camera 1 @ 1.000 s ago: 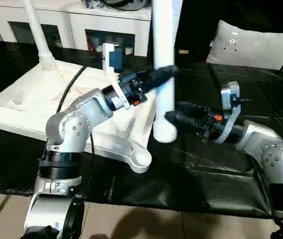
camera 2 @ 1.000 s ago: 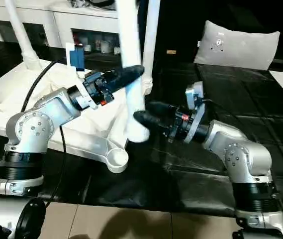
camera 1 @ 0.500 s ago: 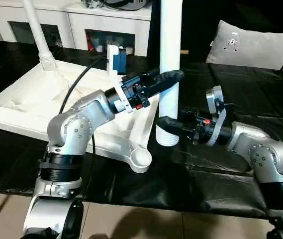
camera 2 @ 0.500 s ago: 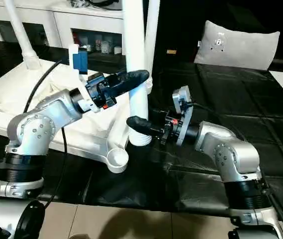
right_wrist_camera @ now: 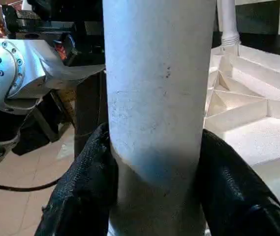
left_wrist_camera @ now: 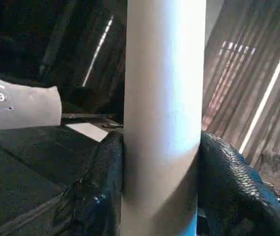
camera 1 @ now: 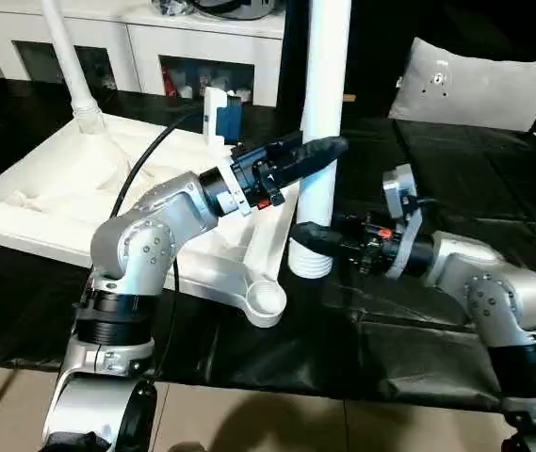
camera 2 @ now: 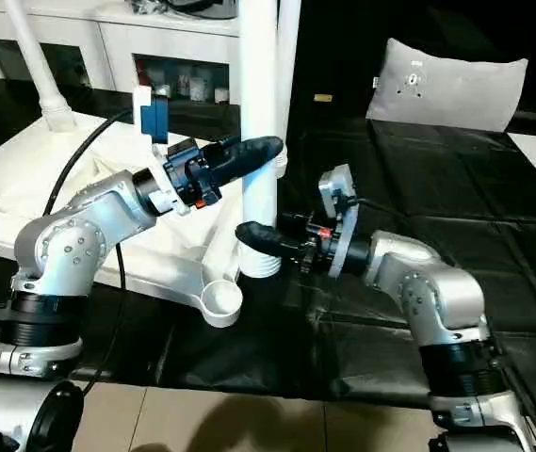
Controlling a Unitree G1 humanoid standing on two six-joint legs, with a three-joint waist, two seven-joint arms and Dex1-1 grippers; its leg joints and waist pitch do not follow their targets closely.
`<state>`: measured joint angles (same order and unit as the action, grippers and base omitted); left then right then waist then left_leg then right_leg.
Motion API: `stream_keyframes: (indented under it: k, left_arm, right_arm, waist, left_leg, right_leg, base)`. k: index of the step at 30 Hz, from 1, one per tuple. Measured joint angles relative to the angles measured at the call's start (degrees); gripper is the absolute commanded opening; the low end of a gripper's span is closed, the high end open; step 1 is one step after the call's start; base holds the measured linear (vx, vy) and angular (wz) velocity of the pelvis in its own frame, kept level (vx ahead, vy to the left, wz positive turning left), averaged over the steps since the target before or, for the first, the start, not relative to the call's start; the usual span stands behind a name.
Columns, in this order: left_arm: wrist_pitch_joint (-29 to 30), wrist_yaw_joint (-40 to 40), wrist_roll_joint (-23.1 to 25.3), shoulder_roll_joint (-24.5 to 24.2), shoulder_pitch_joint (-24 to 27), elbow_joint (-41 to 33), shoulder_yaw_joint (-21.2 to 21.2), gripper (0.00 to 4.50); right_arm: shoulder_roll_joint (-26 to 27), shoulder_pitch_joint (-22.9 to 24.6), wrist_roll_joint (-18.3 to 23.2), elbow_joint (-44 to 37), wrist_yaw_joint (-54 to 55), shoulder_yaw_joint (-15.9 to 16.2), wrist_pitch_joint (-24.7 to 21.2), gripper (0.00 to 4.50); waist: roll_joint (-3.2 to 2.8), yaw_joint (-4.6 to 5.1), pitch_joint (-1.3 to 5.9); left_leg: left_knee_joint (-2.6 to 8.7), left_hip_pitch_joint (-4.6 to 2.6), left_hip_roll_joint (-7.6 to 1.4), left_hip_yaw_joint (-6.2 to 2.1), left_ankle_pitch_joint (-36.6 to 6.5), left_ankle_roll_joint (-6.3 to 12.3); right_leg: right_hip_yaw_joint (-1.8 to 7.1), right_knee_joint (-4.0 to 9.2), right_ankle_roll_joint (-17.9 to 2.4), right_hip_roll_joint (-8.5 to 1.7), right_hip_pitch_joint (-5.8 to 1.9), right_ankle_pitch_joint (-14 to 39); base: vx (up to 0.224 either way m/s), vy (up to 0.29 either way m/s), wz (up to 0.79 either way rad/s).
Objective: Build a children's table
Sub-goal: Pick table leg
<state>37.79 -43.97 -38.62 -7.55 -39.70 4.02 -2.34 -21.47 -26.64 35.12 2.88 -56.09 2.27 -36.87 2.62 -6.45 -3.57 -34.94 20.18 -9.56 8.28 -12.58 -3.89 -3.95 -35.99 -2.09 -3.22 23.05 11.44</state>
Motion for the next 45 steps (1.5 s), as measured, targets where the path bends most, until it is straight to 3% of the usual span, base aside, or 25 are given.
stream_keyframes:
  k: [2, 11, 16, 19, 23, 26, 27, 34, 45]
  left_arm:
    - [0.0, 1.2, 0.0, 0.6, 0.1, -0.1, -0.2, 2.55]
    - [-1.5, 3.6, 0.8, 1.8, 1.1, -0.6, -0.3, 3.14]
    - [-6.4, 6.9, 6.0, 2.2, 2.3, -1.7, 1.8, 3.47]
    - [-12.2, 12.8, 13.0, 3.5, 3.2, -2.6, 4.2, 3.68]
    - [-15.0, 20.0, 18.6, 5.7, 3.2, -2.7, 6.2, 3.68]
    - [-15.5, 22.0, 20.4, 6.3, 3.3, -2.7, 6.9, 3.68]
    - [-15.6, 22.4, 20.5, 6.4, 3.3, -2.7, 6.9, 3.4]
    - [-17.1, 23.8, 21.4, 7.9, 3.5, -2.5, 6.8, 2.9]
    - [-16.1, 24.1, 20.8, 8.8, 3.6, -1.7, 6.3, 1.99]
  right_arm:
    - [0.3, 0.0, 0.0, 0.1, 0.6, 0.0, 0.2, 1.96]
    - [2.5, 0.0, -2.6, 0.2, 4.9, 0.0, 2.3, 1.95]
    - [4.2, 0.0, -5.6, 2.1, 10.3, -0.8, 5.4, 1.95]
    - [5.9, 0.0, -6.6, 2.4, 12.9, -1.2, 6.6, 1.95]
    - [7.8, -0.2, -8.7, 3.1, 15.9, -1.1, 9.0, 1.95]
    - [8.4, -0.7, -9.5, 4.7, 16.8, -0.8, 10.2, 1.95]
    - [8.5, -0.7, -10.0, 4.9, 16.9, -0.6, 10.5, 1.95]
    - [9.8, -2.6, -11.2, 6.5, 17.6, 0.3, 12.0, 1.95]
    - [9.8, -2.6, -12.4, 7.3, 17.4, 0.5, 12.8, 1.95]
  waist:
    - [0.02, -0.01, 0.01]
    - [0.01, 0.05, 0.01]
    - [0.01, 0.11, 0.01]
    - [0.01, 0.16, 0.01]
    - [0.03, 0.2, 0.01]
    - [0.08, 0.38, 0.02]
    - [0.08, 0.51, 0.02]
    - [0.09, 1.14, 0.02]
    - [0.1, 1.3, 0.01]
  left_leg:
    - [0.0, 0.0, 0.0, 0.0, 0.0, 0.0]
    - [0.0, -0.01, 0.0, 0.0, 0.0, 0.0]
    - [0.0, 0.0, 0.0, 0.01, 0.0, -0.01]
    - [0.01, 0.01, -0.01, 0.0, 0.0, -0.01]
    - [0.0, 0.01, -0.01, 0.0, 0.0, -0.01]
    - [0.01, 0.0, -0.01, 0.01, 0.0, -0.02]
    - [0.01, 0.0, -0.01, 0.01, 0.0, -0.02]
    - [0.01, 0.03, -0.01, 0.0, 0.0, -0.01]
    - [0.0, 0.03, -0.01, 0.01, 0.0, -0.01]
  right_leg:
    - [0.0, 0.0, 0.0, 0.0, 0.0, 0.0]
    - [0.0, 0.0, 0.0, 0.0, 0.0, 0.0]
    - [0.0, 0.0, 0.0, 0.0, 0.0, 0.0]
    - [-0.01, 0.0, 0.0, 0.0, 0.0, 0.0]
    - [0.0, 0.01, 0.0, 0.0, 0.0, 0.0]
    - [0.0, -0.01, 0.0, 0.0, 0.0, 0.0]
    - [0.0, -0.01, 0.0, 0.0, 0.0, 0.0]
    - [0.0, 0.0, 0.0, 0.0, 0.02, 0.0]
    - [0.0, 0.0, 0.0, 0.0, 0.02, 0.0]
  base:
    - [0.0, 0.0, 0.0]
    - [0.0, 0.0, 0.0]
    - [0.0, 0.0, 0.0]
    - [0.0, 0.0, 0.0]
    - [0.0, 0.0, 0.0]
    - [0.0, 0.0, 0.0]
    - [0.0, 0.0, 0.0]
    - [0.0, 0.0, 0.0]
    - [0.0, 0.0, 0.0]
